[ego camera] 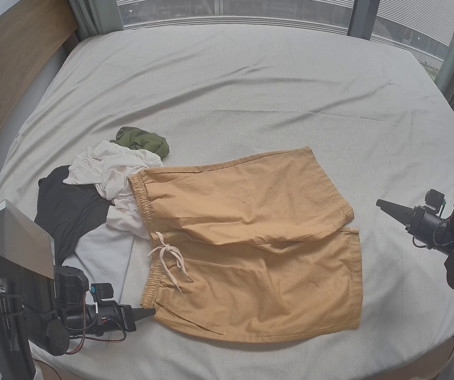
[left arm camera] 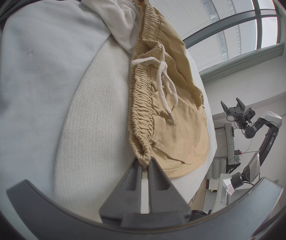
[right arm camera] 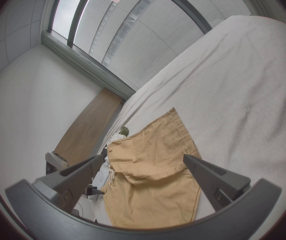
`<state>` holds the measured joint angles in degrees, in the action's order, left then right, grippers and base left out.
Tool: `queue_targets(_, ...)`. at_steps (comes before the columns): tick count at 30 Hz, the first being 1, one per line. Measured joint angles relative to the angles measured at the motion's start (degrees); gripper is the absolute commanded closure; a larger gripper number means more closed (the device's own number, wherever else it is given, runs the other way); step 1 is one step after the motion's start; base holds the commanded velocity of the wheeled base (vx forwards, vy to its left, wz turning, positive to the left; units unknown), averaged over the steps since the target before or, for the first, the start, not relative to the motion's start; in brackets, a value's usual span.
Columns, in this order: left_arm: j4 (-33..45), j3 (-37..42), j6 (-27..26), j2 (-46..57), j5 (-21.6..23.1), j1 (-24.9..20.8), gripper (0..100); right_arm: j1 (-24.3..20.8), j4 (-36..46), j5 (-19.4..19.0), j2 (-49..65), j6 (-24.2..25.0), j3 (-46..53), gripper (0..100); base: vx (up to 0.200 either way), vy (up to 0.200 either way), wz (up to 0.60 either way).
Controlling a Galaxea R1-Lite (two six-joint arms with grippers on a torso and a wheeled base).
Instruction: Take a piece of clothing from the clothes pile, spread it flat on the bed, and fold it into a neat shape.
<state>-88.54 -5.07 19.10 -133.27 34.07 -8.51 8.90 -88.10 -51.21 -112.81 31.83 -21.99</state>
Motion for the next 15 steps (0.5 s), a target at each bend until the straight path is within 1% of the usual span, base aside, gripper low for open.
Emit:
queue_targets(4, 0.0, 2.65, -0.37, 1.18, 0.33, 0.02, 100, -0.13, 0.09, -0.07, -1.16, -2.33, 1.49, 0, 0.0, 0.0, 0.0)
queue_targets(9, 0.05, 3.75, -0.59, 2.23, 0.38, 0.0, 100, -0.63, 0.24, -0.11, -3.08, -6.05, 4.19, 0, 0.0, 0.0, 0.0)
queue_targets(11, 0.09, 3.91, -0.68, 2.34, 0.3, 0.0, 100, -1.11, 0.27, -0.11, -4.0, -8.44, 5.62, 0, 0.0, 0.0, 0.0)
queue_targets(14, 0.16, 4.02, -0.96, 2.18, 0.16, 0.11, 100, -1.93, 0.27, -0.1, -5.72, -13.45, 8.63, 0, 0.0, 0.0, 0.0)
queue_targets(15, 0.16, 4.04, -1.05, 2.15, 0.16, 0.17, 100, -2.04, 0.27, -0.1, -6.07, -14.32, 9.13, 0, 0.0, 0.0, 0.0)
